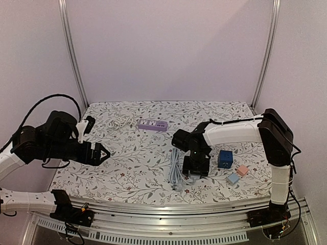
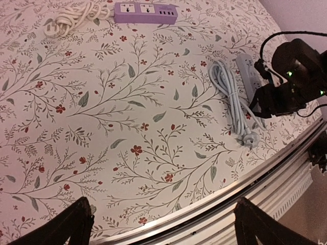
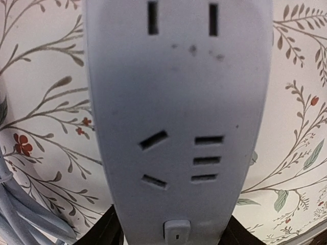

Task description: Insert the plug

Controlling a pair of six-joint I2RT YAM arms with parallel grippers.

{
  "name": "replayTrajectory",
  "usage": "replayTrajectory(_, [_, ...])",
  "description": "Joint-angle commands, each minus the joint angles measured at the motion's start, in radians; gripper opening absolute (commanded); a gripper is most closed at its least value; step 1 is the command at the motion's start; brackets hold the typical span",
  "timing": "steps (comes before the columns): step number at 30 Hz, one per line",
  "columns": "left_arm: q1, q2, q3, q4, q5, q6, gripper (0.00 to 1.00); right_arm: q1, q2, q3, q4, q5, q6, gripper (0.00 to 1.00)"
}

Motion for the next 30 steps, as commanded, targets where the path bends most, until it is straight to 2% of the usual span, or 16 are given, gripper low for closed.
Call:
replayTrajectory(1, [-0.011,-0.009,-0.007,-0.026,0.005,0.012,0.97,0.021,0.007,0.005,-0.026,-0.026,0.028,0.6])
replayTrajectory(5, [-0.011,-0.008,-0.008,-0.027,0.013,0.016,0.98,0.022,-0.012,0.052,-0.058,-0.026,0.022,0.66])
replayTrajectory(13, [-0.011,0.018,0.008,0.001,0.044,0.068,1.0,0.022,-0.08,0.212,-0.209,0.091,-0.039,0.83])
replayTrajectory(15, [-0.011,0.039,0.024,0.002,0.044,0.068,0.99,0.021,-0.099,0.238,-0.263,0.117,-0.052,0.96])
replayTrajectory(16, [-0.011,0.05,0.033,0.002,0.051,0.068,0.99,0.022,-0.107,0.245,-0.288,0.132,-0.057,0.98])
replayTrajectory(24, [-0.011,0.169,0.068,0.075,0.087,0.09,1.0,-0.012,-0.178,0.229,-0.487,0.253,-0.059,0.99])
replayTrajectory(30, [-0.012,0.303,0.145,0.147,0.118,0.102,0.99,-0.061,-0.251,0.164,-0.5,0.287,-0.109,0.99])
